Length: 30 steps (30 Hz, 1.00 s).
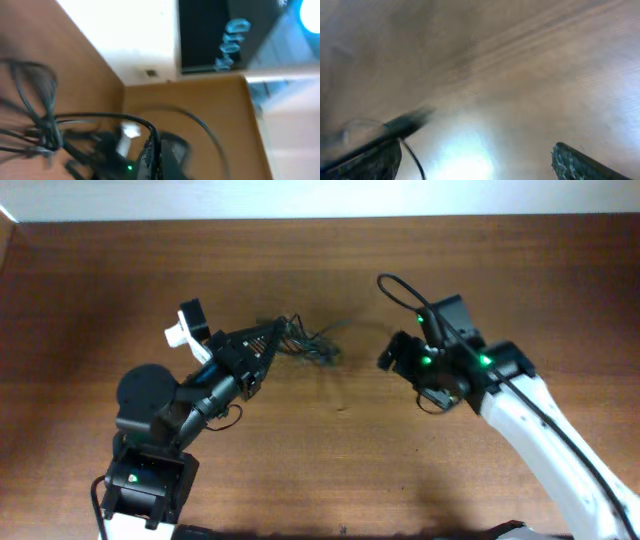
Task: Untangle cables
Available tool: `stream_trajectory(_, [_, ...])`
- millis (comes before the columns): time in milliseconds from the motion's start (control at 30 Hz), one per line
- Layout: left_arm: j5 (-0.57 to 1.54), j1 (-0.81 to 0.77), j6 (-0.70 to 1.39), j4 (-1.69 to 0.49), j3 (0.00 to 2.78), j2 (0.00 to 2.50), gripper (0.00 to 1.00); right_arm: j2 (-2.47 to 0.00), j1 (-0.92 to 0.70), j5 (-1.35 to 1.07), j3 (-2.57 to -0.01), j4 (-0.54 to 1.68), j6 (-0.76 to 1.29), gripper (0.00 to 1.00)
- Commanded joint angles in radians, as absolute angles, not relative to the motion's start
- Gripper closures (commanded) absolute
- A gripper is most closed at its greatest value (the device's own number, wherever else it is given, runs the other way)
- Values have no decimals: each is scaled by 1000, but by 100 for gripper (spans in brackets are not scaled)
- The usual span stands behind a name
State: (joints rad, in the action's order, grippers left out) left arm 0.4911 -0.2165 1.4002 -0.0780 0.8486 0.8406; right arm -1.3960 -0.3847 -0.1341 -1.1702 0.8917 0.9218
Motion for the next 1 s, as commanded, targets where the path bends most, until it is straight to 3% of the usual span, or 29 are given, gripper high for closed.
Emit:
stream_trajectory(0, [351, -214, 1402, -208, 857, 833, 100, -1222, -378, -146, -1171, 955, 870, 5])
stream_trajectory(33, [327, -214, 1474, -393, 857, 860, 100, -1144, -378, -146, -1171, 984, 870, 6])
stream_trajectory(133, [313, -241, 1611, -604, 857, 994, 100, -1064, -379, -147, -1171, 991, 871, 7])
stream_trajectory(233, [258, -279, 1611, -603, 857, 1150, 97, -1064, -379, -147, -1171, 1000, 871, 7])
stream_trajectory(300, [240, -295, 1611, -582, 857, 1295, 88, -1067, -379, -147, -1171, 1018, 871, 7])
stream_trajectory(400, [331, -306, 1569, -487, 857, 1507, 23, -1068, -379, -147, -1171, 1022, 871, 7])
stream_trajectory(433, [357, -306, 1544, -465, 857, 1542, 6, -1068, -379, -147, -1171, 1023, 870, 7])
stream_trajectory(467, [367, -305, 1508, -441, 857, 1572, 1, -1068, -379, -146, -1171, 1027, 870, 7])
stream_trajectory(533, [368, -305, 1359, -379, 857, 1575, 1, -1070, -379, -146, -1171, 1037, 870, 7])
stream_trajectory(600, [365, -305, 1147, -315, 857, 1572, 15, -1080, -379, -146, -1171, 1037, 870, 7])
stream_trajectory(633, [346, -305, 1094, -312, 857, 1572, 39, -1093, -379, -146, -1171, 1037, 870, 7])
stream_trajectory(667, [311, -305, 1079, -315, 857, 1573, 57, -1105, -379, -147, -1171, 1037, 870, 7])
stream_trajectory(733, [241, -306, 1079, -315, 857, 1573, 50, -1136, -380, -156, -1171, 1051, 870, 7])
stream_trajectory(767, [206, -306, 1079, -315, 857, 1575, 54, -1147, -383, -163, -1171, 1060, 868, 7])
stream_trajectory(833, [178, -306, 1079, -315, 857, 1588, 72, -1169, -406, -178, -1171, 1060, 815, 7])
stream_trajectory(867, [152, -306, 1079, -314, 857, 1608, 71, -1182, -427, -178, -1171, 1064, 794, 7])
stream_trajectory(933, [134, -301, 1083, -286, 857, 1625, 1, -1199, -453, -180, -1171, 1067, 793, 7])
stream_trajectory(967, [150, -283, 1083, -235, 860, 1615, 1, -1204, -458, -181, -1171, 1067, 793, 7])
